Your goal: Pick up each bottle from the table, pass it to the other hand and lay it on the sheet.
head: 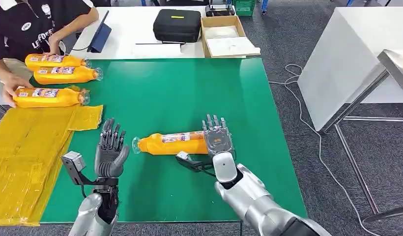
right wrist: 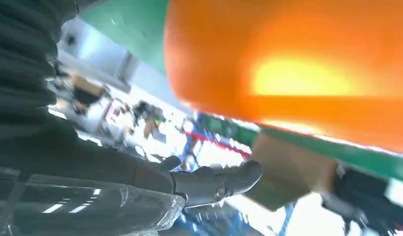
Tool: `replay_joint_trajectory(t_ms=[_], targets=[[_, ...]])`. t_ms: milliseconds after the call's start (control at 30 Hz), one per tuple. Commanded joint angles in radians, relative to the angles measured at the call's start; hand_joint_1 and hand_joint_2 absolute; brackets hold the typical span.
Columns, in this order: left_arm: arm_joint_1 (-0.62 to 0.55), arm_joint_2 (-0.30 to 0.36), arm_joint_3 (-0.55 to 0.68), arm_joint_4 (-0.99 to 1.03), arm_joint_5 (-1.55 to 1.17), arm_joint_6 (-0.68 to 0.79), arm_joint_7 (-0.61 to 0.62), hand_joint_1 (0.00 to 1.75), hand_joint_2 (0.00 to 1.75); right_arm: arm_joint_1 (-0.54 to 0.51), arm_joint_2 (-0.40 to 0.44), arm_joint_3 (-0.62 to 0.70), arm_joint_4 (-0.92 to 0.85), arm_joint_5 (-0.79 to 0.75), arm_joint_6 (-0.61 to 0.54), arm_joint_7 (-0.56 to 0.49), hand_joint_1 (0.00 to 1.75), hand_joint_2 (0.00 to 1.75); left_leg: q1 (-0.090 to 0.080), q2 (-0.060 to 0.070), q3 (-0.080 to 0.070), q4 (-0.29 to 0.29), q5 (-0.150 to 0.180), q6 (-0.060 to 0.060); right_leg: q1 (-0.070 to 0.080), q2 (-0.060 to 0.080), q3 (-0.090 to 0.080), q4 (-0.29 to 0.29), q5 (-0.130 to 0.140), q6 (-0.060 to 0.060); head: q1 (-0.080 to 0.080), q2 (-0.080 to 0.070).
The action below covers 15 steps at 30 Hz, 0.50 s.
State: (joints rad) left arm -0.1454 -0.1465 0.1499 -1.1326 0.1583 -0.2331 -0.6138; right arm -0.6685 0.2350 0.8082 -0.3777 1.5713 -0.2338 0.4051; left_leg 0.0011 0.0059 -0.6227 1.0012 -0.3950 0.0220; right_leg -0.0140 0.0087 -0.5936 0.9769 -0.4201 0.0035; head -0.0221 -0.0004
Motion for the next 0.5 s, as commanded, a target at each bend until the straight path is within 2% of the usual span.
replay_joint_trajectory(t_ms=[33,100,167,200,333,367,500], targets=[[0.027,0.011,-0.014,0.011,0.002,0.007,-0.004,0.00,1.75,-0.051,-0.005,0.259,0.039,-0.001,-0.135,-0.002,0.00,1.75,0.000,-0.001,0.004,0.000,-0.001,-0.002,0.000,-0.001,0.004,0.000,-0.001,-0.001,0.000,0.000],[0.026,0.013,-0.012,0.010,0.004,0.008,-0.003,0.00,1.75,-0.058,0.000,0.272,0.036,-0.001,-0.167,-0.006,0.00,1.75,0.000,0.001,0.002,0.000,-0.001,-0.002,0.000,0.000,0.002,0.000,-0.001,-0.001,0.000,0.000],[0.025,0.013,-0.004,0.006,0.008,0.010,-0.001,0.00,1.75,-0.053,0.017,0.189,0.022,-0.001,-0.224,-0.062,0.00,1.75,0.000,0.000,0.005,0.000,-0.002,-0.003,0.000,0.000,0.005,0.000,-0.002,-0.002,0.000,0.000],[0.025,0.013,-0.002,0.004,0.009,0.009,-0.001,0.00,1.75,-0.049,0.021,0.163,0.017,-0.014,-0.230,-0.084,0.00,1.75,0.000,-0.001,0.000,0.000,0.000,-0.001,0.000,-0.001,0.001,0.000,-0.001,-0.001,0.000,0.000],[0.030,0.013,0.004,-0.003,0.009,0.006,0.001,0.00,1.75,-0.038,0.032,0.080,-0.007,-0.069,-0.211,-0.156,0.00,1.75,0.000,0.001,0.002,0.000,-0.001,-0.002,0.000,0.000,0.002,0.000,-0.001,-0.001,0.000,0.000],[0.029,0.013,0.008,-0.003,0.008,0.007,0.001,0.00,1.75,-0.025,0.045,0.003,-0.022,-0.139,-0.171,-0.225,0.00,1.75,0.000,0.000,0.001,0.000,-0.001,-0.002,0.000,0.000,0.002,0.000,-0.001,-0.001,0.000,0.000],[0.026,0.014,0.016,0.003,0.006,0.000,0.003,0.00,1.75,-0.017,0.048,-0.056,-0.043,-0.180,-0.127,-0.269,0.00,1.75,0.000,-0.001,0.001,0.000,-0.001,-0.002,0.000,-0.001,0.002,0.000,-0.001,-0.001,0.000,0.000]])
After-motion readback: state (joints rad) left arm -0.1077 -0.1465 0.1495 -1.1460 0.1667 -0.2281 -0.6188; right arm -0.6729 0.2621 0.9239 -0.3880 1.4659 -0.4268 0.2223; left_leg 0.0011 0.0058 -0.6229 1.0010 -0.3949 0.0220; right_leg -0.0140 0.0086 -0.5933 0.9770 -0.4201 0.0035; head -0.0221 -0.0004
